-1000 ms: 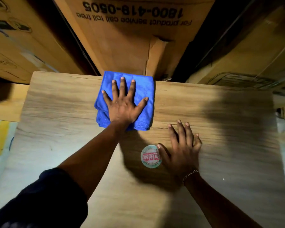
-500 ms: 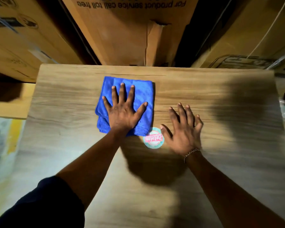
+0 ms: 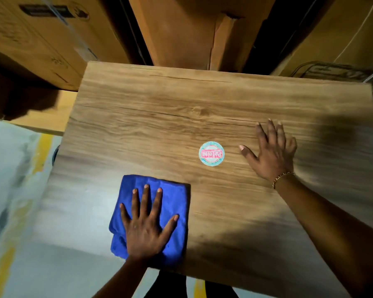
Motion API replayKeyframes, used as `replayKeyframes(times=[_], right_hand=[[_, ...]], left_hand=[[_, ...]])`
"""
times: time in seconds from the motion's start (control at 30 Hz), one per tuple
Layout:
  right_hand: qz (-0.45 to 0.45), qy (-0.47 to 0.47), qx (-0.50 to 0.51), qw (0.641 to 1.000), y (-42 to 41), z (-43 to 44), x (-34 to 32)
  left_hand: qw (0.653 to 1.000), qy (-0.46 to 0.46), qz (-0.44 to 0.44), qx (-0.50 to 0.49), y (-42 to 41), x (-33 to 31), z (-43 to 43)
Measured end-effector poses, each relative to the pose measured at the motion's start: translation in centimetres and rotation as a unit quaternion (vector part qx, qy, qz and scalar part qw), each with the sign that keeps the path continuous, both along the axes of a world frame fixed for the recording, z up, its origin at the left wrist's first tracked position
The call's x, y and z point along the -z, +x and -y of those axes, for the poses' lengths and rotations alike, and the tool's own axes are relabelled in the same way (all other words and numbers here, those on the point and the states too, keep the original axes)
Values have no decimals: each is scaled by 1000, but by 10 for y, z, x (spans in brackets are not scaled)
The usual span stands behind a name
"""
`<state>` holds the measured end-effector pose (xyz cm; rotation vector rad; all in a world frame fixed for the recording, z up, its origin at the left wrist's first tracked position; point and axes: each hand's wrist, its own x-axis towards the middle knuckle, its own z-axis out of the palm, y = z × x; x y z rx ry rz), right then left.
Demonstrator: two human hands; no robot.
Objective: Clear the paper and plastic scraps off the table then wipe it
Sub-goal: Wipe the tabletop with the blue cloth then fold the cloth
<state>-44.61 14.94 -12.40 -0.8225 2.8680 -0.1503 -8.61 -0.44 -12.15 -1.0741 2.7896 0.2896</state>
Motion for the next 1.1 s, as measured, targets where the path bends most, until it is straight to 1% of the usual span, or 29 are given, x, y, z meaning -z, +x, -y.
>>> replayKeyframes(times=[0.17, 0.3, 0.4, 0.5, 0.63, 0.77, 0.97, 1.1], right_hand=[[1, 2, -1, 1000, -1, -3, 3], [-5, -4, 5, 1000, -1, -3, 4], [-10, 7, 3, 1000, -1, -2, 3], [-16, 12, 3, 1000, -2, -3, 3], [-8, 16, 7, 1000, -3, -2, 2], [-13, 4, 6, 1000, -4, -4, 4], [-26, 9, 12, 1000, -2, -3, 2], [-15, 21, 8, 1000, -5, -2, 1]], left_hand=[[999, -10, 30, 8, 33, 3, -27], [999, -22, 29, 0, 30, 5, -29], [999, -12, 32, -12, 10, 4, -24], [1000, -5, 23, -3, -33, 6, -8], [999, -8, -4, 44, -107, 8, 25], [997, -3, -10, 81, -165, 10, 49], [996, 15, -28, 82, -268, 12, 77], [995, 19, -44, 85, -326, 15, 92]])
